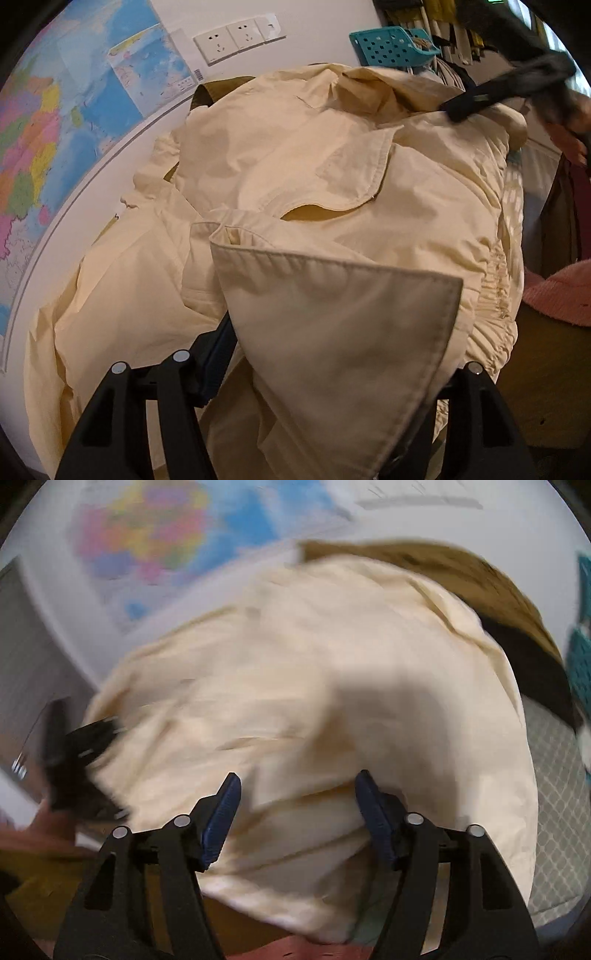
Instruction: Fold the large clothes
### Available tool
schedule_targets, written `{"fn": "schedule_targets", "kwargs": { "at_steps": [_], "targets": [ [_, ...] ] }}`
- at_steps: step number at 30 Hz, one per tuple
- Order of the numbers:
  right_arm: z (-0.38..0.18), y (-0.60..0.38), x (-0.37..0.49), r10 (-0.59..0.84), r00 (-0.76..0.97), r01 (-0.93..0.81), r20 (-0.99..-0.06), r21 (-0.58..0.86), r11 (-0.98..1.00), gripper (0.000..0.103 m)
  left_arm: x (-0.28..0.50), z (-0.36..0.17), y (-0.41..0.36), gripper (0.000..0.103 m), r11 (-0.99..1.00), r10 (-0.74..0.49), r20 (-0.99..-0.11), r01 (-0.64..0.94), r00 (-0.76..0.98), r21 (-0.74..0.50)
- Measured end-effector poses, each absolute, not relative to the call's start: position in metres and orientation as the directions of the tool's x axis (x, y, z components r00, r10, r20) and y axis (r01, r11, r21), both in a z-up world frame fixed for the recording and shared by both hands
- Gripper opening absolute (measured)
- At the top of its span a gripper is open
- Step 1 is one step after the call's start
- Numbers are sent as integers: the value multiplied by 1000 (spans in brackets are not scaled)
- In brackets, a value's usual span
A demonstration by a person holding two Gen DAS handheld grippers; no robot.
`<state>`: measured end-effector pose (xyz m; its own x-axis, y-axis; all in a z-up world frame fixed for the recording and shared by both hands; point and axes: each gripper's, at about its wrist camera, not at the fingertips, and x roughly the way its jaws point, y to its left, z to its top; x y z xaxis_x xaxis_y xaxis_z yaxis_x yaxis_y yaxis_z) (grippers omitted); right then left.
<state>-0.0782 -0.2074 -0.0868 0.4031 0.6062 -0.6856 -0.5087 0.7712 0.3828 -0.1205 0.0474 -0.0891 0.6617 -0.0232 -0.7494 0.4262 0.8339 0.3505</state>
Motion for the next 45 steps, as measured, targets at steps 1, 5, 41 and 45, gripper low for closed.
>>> {"fn": "schedule_targets", "kwargs": {
  "at_steps": [1, 5, 41, 45],
  "targets": [
    [-93, -217, -71, 575, 422, -466, -701, 376, 801, 39, -121, -89, 47, 62, 835, -21, -751, 425, 660, 350],
    [-95, -297, -42, 349, 600, -161, -720, 318, 934, 0, -123, -90, 58, 67, 850, -34, -758, 418, 651, 321],
    [-99, -313, 35, 556, 608, -132, -567, 619, 774, 6, -181, -45, 190, 97, 980, -126, -653, 194, 747, 33],
    [-95, -319, 36, 524, 640, -108, -562, 610, 785, 6, -200, -40, 209, 97, 967, -232, -600, 248, 765, -57]
  ]
}}
